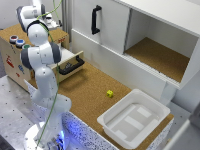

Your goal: Move to the drawer, then place the purple object

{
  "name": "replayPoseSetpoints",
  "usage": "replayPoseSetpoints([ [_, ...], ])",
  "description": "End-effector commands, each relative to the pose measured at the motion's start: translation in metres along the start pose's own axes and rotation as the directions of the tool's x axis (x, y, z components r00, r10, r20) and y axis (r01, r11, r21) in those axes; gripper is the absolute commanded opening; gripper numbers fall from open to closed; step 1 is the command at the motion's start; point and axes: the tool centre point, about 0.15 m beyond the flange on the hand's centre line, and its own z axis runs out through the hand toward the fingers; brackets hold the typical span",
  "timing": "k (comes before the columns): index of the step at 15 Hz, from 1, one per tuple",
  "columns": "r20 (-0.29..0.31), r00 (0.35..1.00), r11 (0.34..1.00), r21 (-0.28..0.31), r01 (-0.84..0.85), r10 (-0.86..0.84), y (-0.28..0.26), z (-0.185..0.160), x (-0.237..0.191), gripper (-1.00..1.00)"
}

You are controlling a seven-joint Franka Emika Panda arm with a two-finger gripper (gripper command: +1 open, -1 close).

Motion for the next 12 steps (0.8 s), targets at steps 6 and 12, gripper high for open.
replayPoseSetpoints([
  [6,-0.121,0.975,0.982,-0.024,0.185,-0.187,0.058,0.072,-0.091,-1.0],
  [12,-0.15,0.955,0.966,-0.005,0.258,-0.256,0.054,0.109,-0.064,-1.0],
])
